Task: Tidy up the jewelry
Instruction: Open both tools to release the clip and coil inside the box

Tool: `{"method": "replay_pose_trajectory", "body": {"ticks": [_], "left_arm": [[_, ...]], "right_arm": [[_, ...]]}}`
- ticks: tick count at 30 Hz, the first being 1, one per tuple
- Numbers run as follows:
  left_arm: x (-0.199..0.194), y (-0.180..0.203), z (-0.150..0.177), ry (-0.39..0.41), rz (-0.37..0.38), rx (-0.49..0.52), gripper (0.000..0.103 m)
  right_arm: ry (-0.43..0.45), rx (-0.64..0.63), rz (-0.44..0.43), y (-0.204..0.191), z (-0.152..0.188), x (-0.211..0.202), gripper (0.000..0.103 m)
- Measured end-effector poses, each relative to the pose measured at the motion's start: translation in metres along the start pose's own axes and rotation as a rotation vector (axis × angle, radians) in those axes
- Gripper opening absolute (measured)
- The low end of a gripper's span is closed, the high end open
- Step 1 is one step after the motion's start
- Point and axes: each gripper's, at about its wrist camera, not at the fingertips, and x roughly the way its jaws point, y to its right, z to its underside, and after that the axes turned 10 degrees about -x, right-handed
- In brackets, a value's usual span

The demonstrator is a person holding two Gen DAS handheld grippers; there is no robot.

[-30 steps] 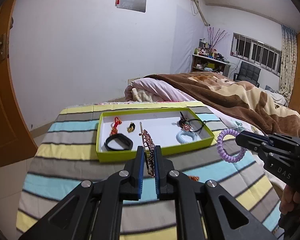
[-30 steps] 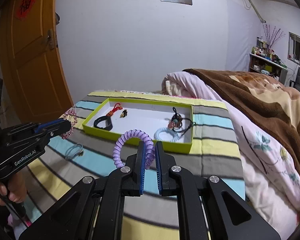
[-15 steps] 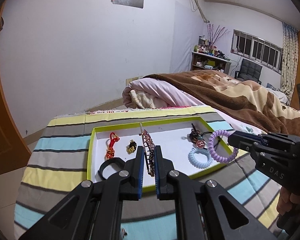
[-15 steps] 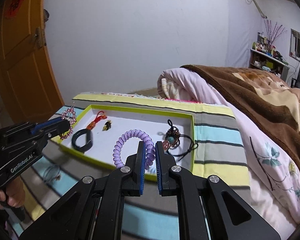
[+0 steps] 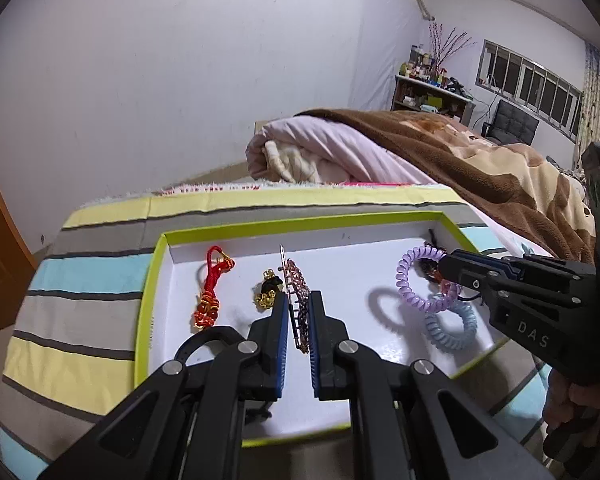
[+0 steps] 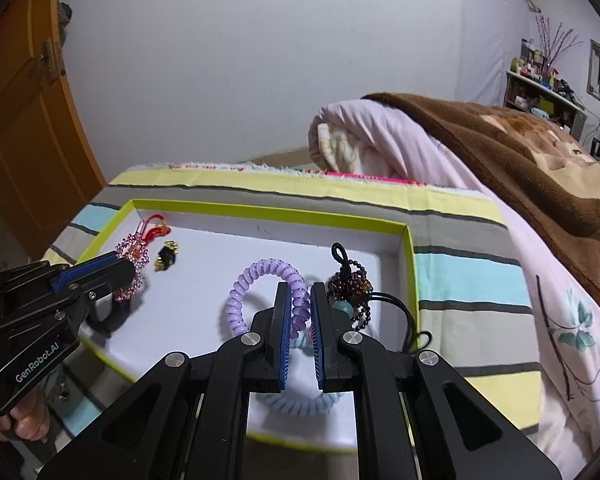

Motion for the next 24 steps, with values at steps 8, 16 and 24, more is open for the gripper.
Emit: {"method": "replay_pose_trajectory", "body": {"ticks": [8, 16, 24], "left_arm": [[0.020, 0.000, 0.003, -0.065, 0.000, 0.000, 0.010], [0.020, -0.002, 0.004, -0.079, 0.010, 0.000, 0.011], [0.001, -0.006, 0.004, -0.053, 0.022, -0.029, 0.011]], "right_arm": [[-0.044, -0.001, -0.003, 0.000, 0.001, 0.019, 0.010], [-0.064, 0.001, -0.003, 0.001, 0.000, 0.020, 0.016], [-0.022, -0.007, -0.015, -0.004, 0.004, -0.007, 0.024]]}}
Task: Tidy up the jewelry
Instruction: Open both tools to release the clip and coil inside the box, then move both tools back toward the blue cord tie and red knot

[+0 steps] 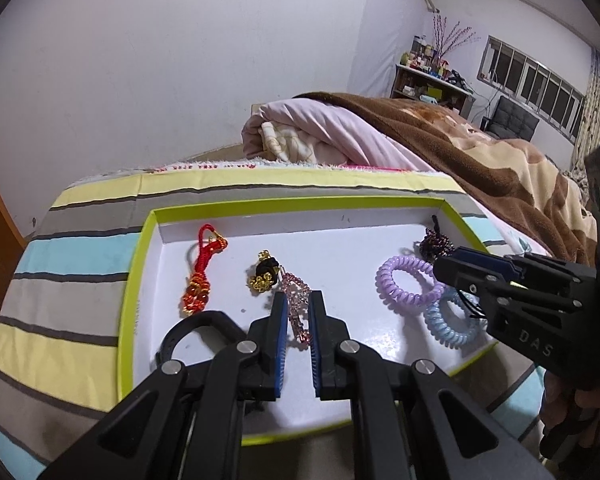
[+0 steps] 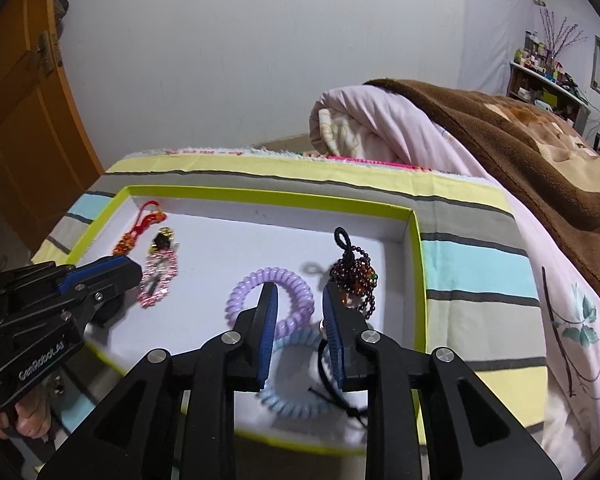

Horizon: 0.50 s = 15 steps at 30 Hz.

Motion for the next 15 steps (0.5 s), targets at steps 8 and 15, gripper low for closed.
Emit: {"method": "replay_pose_trajectory", "body": {"ticks": [8, 15], "left_arm": [[-0.044, 0.003, 0.012, 0.060, -0.007, 0.002, 0.014], [-0.090, 0.007, 0.035, 0.105, -0.013, -0.003, 0.014]], "right_arm": [[0.065, -0.011, -0.021, -0.016, 0.019, -0.051, 0.025], [0.123, -0.006, -0.041, -0.033, 0.045, -0.102, 0.025]]}}
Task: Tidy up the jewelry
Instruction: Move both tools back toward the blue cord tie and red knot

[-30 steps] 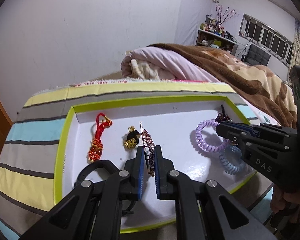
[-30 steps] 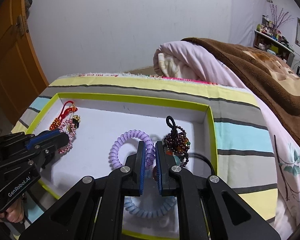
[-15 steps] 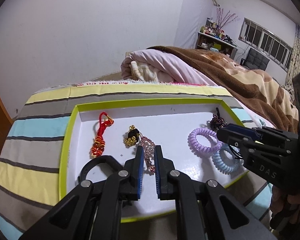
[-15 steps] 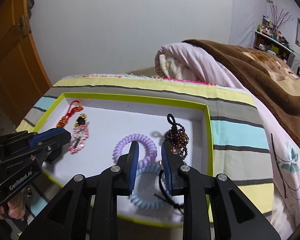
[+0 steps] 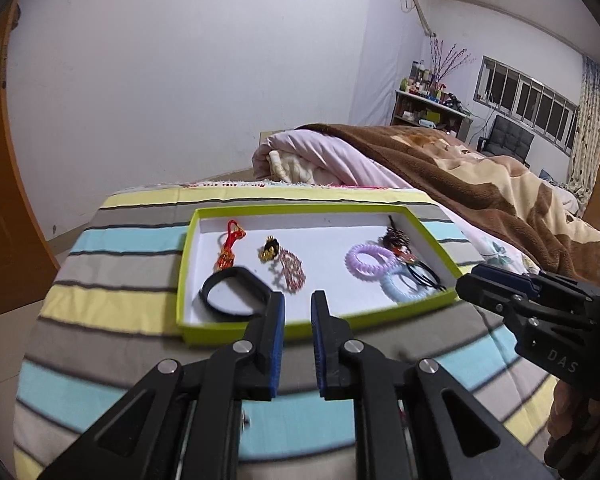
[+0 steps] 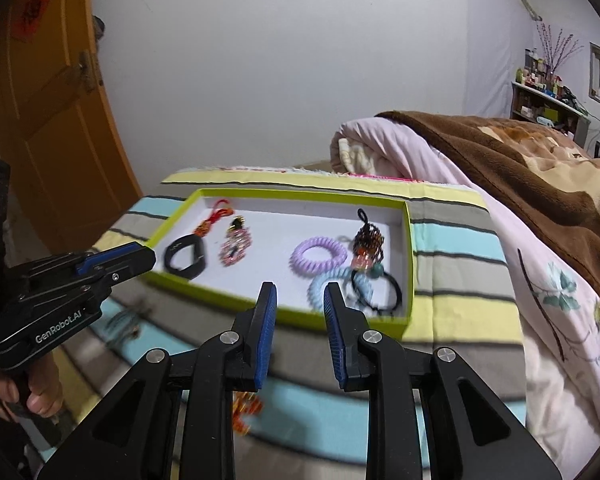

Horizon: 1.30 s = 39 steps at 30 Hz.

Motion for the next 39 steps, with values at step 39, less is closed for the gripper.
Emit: {"method": "replay_pose_trajectory", "body": {"ticks": [39], "left_arm": [[-0.135, -0.004, 0.116, 0.108, -0.038, -0.001, 0.025]], "right_arm": [[0.087, -0.024, -0.013, -0.068, 0.104, -0.126, 0.026]]}}
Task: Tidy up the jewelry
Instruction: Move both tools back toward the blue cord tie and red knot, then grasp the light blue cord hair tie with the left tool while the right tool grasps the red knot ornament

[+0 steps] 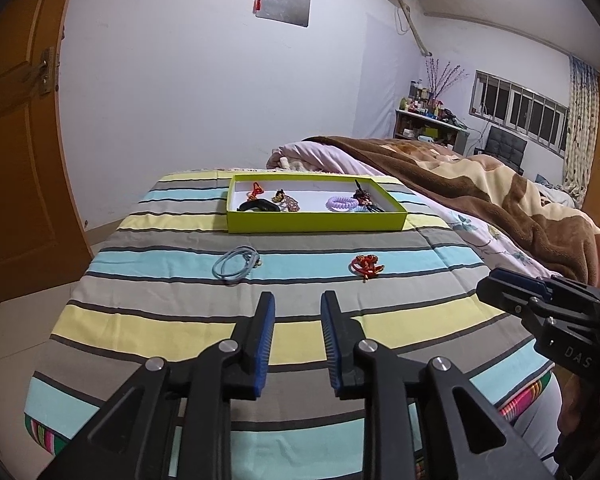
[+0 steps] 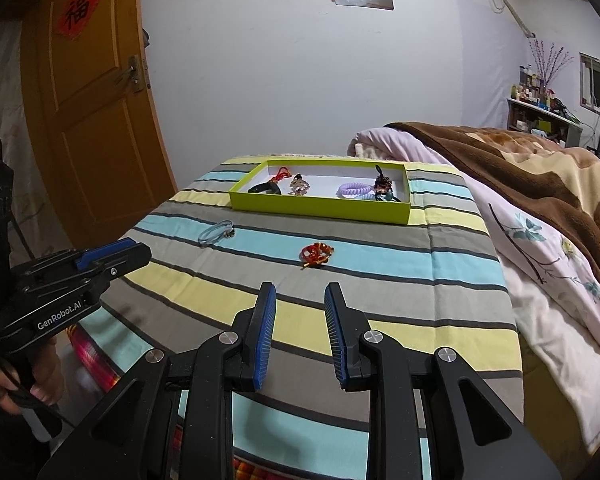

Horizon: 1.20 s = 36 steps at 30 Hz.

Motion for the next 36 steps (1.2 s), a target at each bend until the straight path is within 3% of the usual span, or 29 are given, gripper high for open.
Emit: {"method": "replay_pose_trajectory", "body": {"ticks": [18, 20, 22, 23, 36], "left_arm": [[0.028, -0.022, -0.006, -0.024, -0.054, -0.010, 0.031], [0.034, -0.025, -0.008, -0.031, -0.059, -0.004, 0.032], [0.042, -0.029, -0.010, -0.040, -0.059, 0.002, 0.034], [0.046, -0.030, -0.011, -0.045, -0.063, 0.004, 0.035], [0.096, -0.041, -0.033, -0.100, -0.053, 0.030, 0.036]], "right_arm": [[-0.043, -0.002, -0.004, 0.006, -0.008, 0.034, 0.027], [-0.052, -0.001, -0.004, 0.007, -0.009, 0.042, 0.029], [-0.064, -0.004, -0.005, 0.007, -0.011, 0.050, 0.043], [-0.068, -0.004, -0.005, 0.008, -0.011, 0.054, 0.045], [-0.155, -0.017, -0.006, 0.016, -0.023, 0.109, 0.045]]}}
